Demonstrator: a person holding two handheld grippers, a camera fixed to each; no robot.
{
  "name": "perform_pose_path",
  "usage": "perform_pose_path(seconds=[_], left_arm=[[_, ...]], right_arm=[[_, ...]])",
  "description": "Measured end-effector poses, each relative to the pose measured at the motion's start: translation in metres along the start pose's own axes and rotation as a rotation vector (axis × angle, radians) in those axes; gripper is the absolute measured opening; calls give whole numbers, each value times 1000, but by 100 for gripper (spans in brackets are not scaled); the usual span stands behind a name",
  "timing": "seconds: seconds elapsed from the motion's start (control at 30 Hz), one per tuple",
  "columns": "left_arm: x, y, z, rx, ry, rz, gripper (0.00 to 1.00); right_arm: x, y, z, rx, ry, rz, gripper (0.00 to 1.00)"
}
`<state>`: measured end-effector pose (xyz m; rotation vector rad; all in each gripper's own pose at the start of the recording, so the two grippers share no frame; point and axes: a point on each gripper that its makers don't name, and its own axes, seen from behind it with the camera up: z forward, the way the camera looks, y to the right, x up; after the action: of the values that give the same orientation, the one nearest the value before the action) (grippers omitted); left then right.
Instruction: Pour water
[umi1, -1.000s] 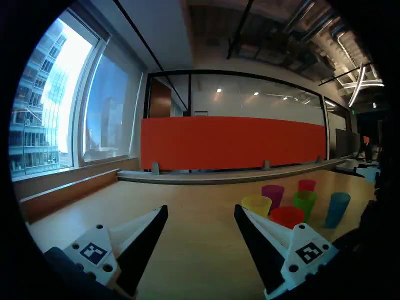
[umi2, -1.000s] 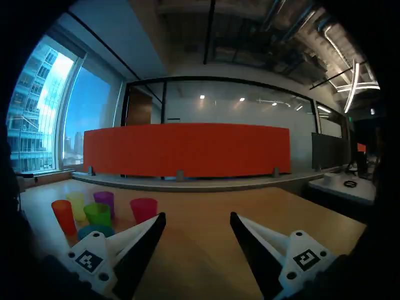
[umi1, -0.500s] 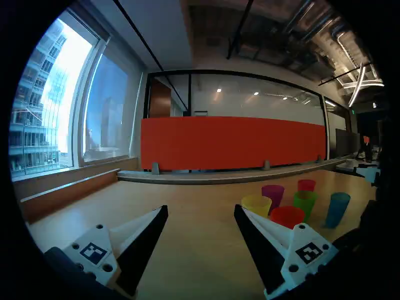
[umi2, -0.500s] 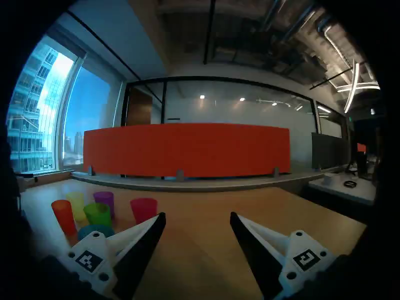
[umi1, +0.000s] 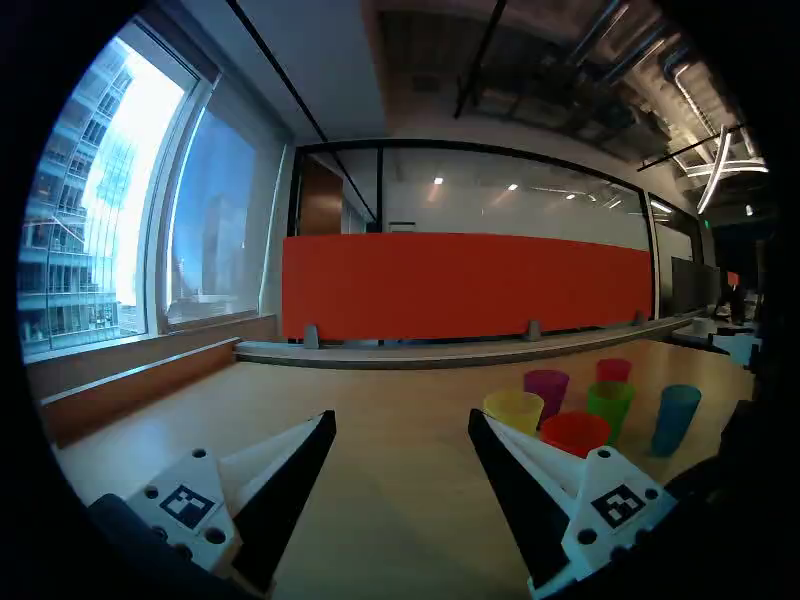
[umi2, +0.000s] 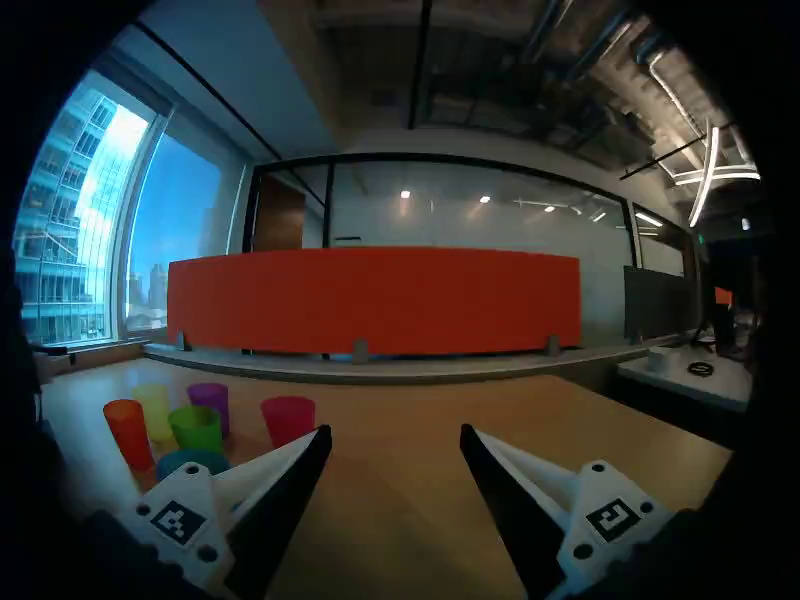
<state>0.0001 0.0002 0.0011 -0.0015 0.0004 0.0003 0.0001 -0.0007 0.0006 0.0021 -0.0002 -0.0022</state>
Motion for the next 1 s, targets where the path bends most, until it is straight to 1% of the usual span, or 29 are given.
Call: perform_pose_path(seconds=[0.17, 0.27, 0.37, 0.47, 0.57, 0.67, 0.77, 0.87, 1.0], left_arm=[[0, 2, 0, -11, -3, 0, 99], [1, -1, 1, -4, -11, 5, 99], [10, -5, 1, 7, -9, 17, 99], [23, -6, 1, 16, -3, 24, 98], [40, -5, 3, 9, 1, 22, 99], [61, -4, 6, 0, 7, 20, 99], [82, -5, 8, -2, 15, 25, 99], [97, -7, 11, 2, 3, 37, 99], [114, -6, 16, -4, -18, 50, 98]], right_arm=[[0, -1, 0, 6, -9, 3, 99], [8, -2, -1, 16, -6, 6, 99], [20, -1, 0, 22, 3, 4, 99], [33, -2, 1, 34, 4, 6, 99], [45, -5, 2, 52, -7, 10, 99], [58, -7, 3, 67, -19, 7, 99], [73, -6, 5, 69, -28, 5, 99], [89, -1, 9, 61, -44, 7, 99], [112, 5, 13, 57, -55, 21, 100]])
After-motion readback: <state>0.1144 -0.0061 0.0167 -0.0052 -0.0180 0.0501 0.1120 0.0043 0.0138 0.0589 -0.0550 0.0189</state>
